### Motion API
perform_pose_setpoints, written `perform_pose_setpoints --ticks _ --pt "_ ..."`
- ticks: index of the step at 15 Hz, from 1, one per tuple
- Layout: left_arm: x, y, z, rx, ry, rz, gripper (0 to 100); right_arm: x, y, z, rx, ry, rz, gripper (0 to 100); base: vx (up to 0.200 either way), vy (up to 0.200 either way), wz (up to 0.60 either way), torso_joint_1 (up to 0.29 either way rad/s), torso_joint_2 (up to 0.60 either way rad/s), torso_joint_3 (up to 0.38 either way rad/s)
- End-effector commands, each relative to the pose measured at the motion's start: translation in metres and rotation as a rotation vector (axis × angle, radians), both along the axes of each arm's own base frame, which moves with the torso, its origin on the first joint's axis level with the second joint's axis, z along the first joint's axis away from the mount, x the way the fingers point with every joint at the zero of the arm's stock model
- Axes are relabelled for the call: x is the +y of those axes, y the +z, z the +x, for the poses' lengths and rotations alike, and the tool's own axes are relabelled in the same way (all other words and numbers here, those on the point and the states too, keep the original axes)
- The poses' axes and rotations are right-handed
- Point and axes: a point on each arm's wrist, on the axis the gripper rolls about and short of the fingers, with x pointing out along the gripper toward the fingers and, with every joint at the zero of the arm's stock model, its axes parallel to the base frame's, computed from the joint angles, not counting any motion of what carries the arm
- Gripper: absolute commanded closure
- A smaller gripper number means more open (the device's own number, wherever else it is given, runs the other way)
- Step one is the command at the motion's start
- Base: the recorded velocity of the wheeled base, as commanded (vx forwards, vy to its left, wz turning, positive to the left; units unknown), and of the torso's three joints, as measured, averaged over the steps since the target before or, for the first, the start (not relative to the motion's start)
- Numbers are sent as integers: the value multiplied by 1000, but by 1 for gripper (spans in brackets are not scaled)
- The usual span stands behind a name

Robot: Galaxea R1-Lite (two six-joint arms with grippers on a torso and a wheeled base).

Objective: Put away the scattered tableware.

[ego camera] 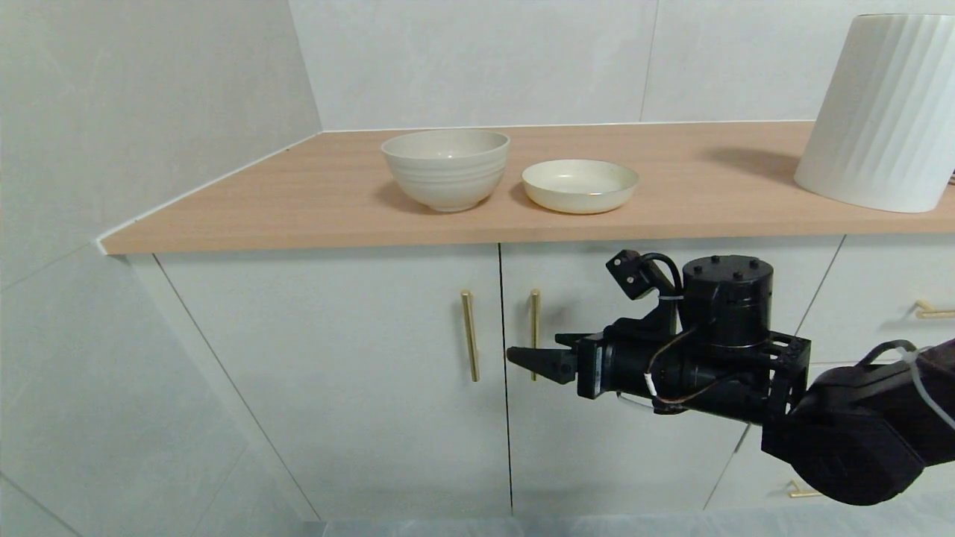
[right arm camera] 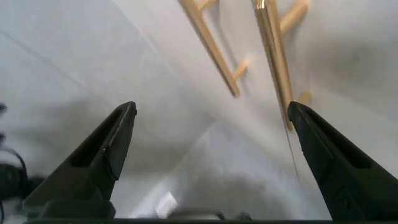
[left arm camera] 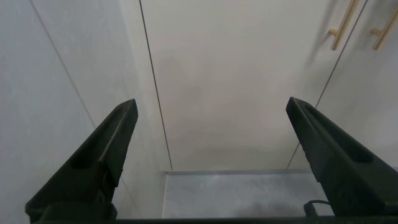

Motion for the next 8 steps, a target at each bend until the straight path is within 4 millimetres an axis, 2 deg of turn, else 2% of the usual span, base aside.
perform_pose_setpoints --ticks 1,8 --pt "0 0 0 1 0 0 0 7 -17 9 21 -12 -10 0 0 0 0 0 0 0" --pt "0 0 0 1 0 0 0 14 -26 18 -6 -21 18 0 0 0 0 0 0 0"
